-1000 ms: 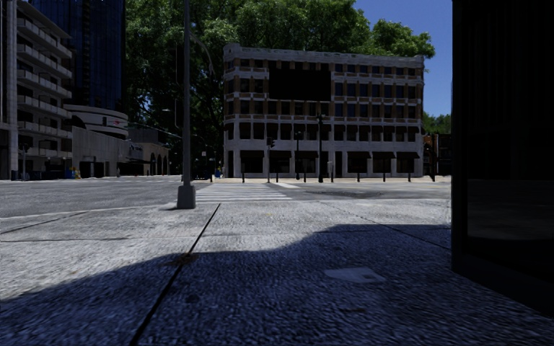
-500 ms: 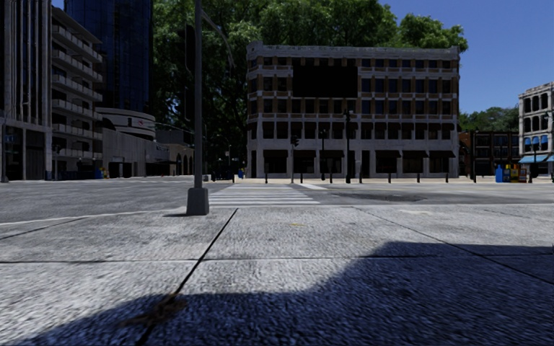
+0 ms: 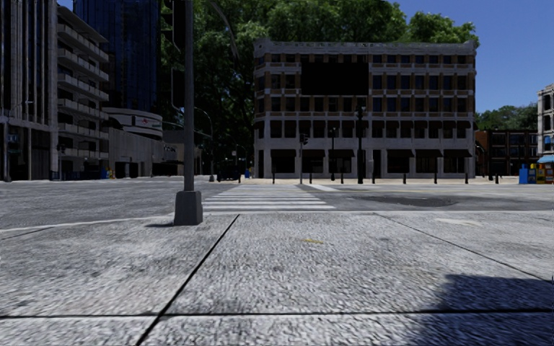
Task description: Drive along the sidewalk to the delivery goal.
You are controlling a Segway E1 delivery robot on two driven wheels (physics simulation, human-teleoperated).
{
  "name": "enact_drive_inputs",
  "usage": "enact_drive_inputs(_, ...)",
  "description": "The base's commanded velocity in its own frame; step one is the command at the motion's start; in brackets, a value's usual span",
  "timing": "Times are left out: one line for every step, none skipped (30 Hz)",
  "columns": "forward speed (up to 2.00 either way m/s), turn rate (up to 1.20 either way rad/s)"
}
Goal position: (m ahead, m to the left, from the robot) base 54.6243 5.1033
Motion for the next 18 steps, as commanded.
enact_drive_inputs(2.00, 0.71)
enact_drive_inputs(2.00, 0.52)
enact_drive_inputs(2.00, 0.38)
enact_drive_inputs(2.00, 0.18)
enact_drive_inputs(2.00, 0.03)
enact_drive_inputs(2.00, 0.03)
enact_drive_inputs(2.00, 0.00)
enact_drive_inputs(2.00, 0.00)
enact_drive_inputs(2.00, 0.00)
enact_drive_inputs(2.00, 0.00)
enact_drive_inputs(2.00, 0.00)
enact_drive_inputs(2.00, 0.00)
enact_drive_inputs(2.00, 0.00)
enact_drive_inputs(2.00, 0.00)
enact_drive_inputs(2.00, 0.00)
enact_drive_inputs(2.00, 0.00)
enact_drive_inputs(2.00, 0.00)
enact_drive_inputs(2.00, 0.00)
